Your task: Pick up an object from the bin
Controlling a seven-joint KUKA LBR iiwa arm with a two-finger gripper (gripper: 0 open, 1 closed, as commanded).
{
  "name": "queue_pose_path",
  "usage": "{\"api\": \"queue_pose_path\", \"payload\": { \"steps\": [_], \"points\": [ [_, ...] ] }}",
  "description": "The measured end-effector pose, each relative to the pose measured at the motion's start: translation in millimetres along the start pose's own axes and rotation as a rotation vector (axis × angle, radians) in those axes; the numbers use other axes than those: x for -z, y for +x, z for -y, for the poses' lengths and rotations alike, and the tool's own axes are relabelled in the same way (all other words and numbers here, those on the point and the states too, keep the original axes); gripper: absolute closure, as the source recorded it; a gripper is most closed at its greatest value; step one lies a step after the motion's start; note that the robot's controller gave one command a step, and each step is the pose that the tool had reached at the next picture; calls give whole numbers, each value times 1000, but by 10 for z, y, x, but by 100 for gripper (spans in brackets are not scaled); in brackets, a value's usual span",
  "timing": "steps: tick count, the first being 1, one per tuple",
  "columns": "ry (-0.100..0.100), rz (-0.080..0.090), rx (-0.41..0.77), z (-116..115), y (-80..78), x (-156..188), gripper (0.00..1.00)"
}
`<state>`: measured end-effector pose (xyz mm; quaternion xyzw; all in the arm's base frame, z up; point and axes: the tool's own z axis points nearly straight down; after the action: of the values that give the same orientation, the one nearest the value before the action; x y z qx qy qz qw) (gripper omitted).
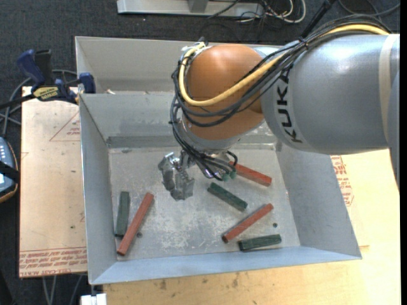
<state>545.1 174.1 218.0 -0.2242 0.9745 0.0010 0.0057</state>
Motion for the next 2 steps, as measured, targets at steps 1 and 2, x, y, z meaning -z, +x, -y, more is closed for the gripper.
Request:
{"api": "queue_pose_path", "payload": {
  "steps": [1, 2],
  "points": [
    [-2, -8, -1, 1, 18, -41, 0],
    [-5, -15, 199, -200, -351, -1399, 0]
  ]
}}
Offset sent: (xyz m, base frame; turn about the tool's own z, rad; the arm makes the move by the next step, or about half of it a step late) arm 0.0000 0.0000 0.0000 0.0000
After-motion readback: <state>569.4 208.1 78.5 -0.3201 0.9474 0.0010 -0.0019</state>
